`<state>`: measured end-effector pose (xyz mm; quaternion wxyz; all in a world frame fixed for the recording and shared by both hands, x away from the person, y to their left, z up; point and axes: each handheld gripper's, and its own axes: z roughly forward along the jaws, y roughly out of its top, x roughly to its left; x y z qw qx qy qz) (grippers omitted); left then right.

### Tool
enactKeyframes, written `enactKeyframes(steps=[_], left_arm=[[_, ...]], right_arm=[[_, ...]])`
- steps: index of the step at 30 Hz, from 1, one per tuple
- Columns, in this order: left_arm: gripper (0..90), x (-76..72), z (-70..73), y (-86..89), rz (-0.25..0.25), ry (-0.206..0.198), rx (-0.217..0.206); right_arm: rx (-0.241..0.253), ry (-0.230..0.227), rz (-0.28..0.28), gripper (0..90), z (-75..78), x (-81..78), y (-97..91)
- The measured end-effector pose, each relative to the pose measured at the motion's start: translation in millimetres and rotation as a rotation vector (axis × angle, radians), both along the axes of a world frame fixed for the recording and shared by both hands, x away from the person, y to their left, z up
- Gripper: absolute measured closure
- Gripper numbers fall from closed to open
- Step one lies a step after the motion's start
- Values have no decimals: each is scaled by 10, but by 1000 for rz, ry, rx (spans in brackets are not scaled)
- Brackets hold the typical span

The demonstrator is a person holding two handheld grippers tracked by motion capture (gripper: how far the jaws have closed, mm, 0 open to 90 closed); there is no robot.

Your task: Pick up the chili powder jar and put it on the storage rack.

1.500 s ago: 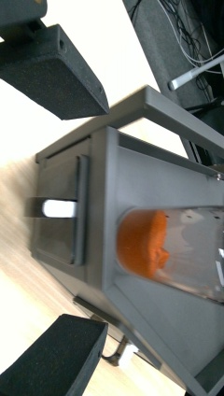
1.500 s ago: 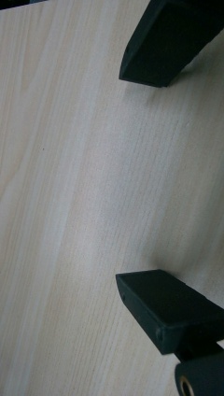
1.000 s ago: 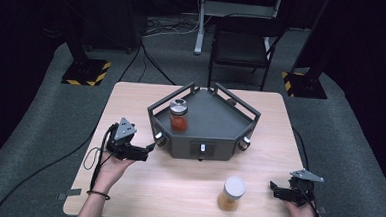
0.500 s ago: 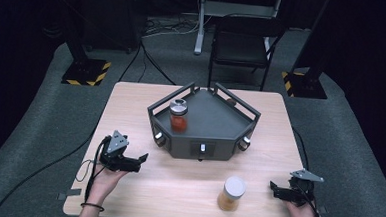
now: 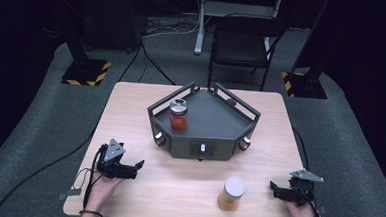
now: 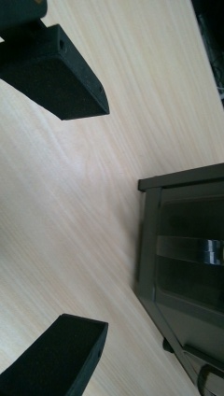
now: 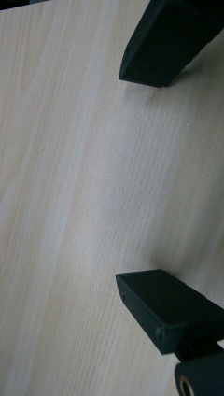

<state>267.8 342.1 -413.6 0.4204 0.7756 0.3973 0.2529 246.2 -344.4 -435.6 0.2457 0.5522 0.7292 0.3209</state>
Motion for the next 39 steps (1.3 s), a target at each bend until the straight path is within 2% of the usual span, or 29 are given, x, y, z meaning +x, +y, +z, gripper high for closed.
enactKeyframes(steps=[7,16,25,31,35,39], left_arm=[[1,-29,-101,9,19,19,13],[1,-5,-194,13,23,65,34],[1,83,-256,-5,42,138,64],[1,126,-279,-12,46,165,93],[1,127,-274,-22,48,170,98],[1,176,-267,15,49,205,68]], right_arm=[[0,0,0,31,0,0,0],[0,0,0,31,0,0,0],[0,0,0,31,0,0,0],[0,0,0,31,0,-1,0],[0,0,0,31,0,-1,0],[0,0,0,31,0,-2,1]])
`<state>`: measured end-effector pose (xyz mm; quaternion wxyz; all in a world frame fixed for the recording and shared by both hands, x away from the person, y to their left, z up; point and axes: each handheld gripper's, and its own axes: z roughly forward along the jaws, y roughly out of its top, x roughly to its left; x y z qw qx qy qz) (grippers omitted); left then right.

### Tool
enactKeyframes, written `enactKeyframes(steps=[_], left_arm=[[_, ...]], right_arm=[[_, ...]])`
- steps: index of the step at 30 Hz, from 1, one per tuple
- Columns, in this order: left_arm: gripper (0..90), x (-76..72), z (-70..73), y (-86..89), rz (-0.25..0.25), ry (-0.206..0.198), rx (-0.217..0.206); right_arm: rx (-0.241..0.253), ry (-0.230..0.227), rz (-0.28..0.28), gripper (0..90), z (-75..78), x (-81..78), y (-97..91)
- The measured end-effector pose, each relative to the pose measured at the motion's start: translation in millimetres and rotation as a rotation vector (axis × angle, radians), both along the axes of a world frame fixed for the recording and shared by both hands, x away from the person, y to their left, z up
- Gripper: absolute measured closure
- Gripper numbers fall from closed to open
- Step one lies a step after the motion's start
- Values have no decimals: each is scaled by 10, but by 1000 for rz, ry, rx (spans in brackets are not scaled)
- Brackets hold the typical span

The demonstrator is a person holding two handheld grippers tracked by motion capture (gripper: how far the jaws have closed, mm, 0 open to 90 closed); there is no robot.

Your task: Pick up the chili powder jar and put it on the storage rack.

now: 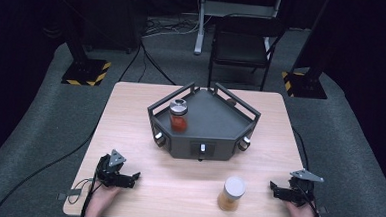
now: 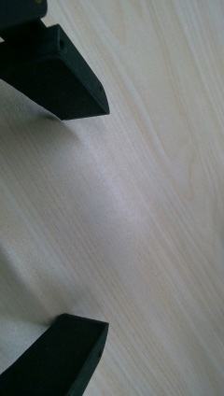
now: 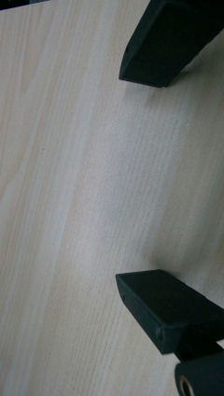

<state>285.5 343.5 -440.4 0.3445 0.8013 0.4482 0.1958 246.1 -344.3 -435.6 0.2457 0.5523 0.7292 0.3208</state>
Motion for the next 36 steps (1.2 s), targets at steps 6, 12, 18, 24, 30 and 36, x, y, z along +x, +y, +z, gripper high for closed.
enactKeyframes(steps=[6,12,18,24,30,36], left_arm=[[1,5,4,7,1,7,-3],[1,4,4,5,4,7,-2],[1,3,4,4,4,7,-2],[1,2,3,3,5,6,-2],[1,1,3,3,5,6,-2],[1,2,3,3,5,6,-2]], right_arm=[[0,0,0,31,0,-1,1],[0,0,0,31,0,-1,1],[0,0,0,31,0,-1,0],[0,0,0,31,0,-1,1],[0,0,0,31,0,-1,0],[0,0,0,31,0,-1,0]])
